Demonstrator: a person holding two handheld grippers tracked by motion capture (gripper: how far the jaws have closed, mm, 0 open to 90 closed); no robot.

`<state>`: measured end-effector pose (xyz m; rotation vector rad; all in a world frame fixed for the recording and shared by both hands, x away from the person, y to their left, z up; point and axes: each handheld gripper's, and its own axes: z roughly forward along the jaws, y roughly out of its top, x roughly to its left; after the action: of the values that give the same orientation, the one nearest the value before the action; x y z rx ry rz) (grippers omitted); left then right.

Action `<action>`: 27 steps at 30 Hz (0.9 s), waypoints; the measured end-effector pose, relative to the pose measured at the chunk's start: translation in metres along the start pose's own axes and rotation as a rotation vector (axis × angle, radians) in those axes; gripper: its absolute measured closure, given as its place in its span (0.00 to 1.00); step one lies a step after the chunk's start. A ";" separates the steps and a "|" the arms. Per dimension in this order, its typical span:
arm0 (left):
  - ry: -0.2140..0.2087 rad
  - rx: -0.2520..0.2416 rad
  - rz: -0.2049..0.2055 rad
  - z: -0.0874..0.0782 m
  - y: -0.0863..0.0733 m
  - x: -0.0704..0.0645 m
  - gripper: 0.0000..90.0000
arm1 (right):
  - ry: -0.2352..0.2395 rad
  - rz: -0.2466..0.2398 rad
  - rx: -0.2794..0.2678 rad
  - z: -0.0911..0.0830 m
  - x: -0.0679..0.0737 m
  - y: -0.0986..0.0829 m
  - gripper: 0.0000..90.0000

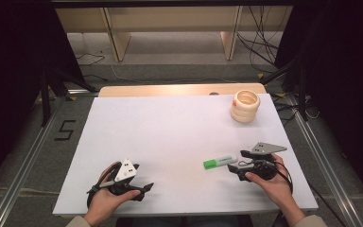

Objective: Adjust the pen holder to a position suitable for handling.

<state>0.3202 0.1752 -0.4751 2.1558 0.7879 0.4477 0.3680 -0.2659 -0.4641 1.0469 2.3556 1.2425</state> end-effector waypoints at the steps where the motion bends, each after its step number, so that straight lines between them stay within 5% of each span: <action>1: 0.001 0.001 -0.002 0.000 0.000 0.000 0.18 | 0.000 0.000 0.000 0.000 0.000 0.000 0.22; 27: 0.010 0.017 -0.002 0.004 0.001 -0.001 0.19 | -0.008 -0.001 -0.009 -0.004 -0.002 -0.001 0.20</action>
<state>0.3226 0.1717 -0.4770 2.1699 0.8014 0.4522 0.3667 -0.2697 -0.4626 1.0464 2.3427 1.2452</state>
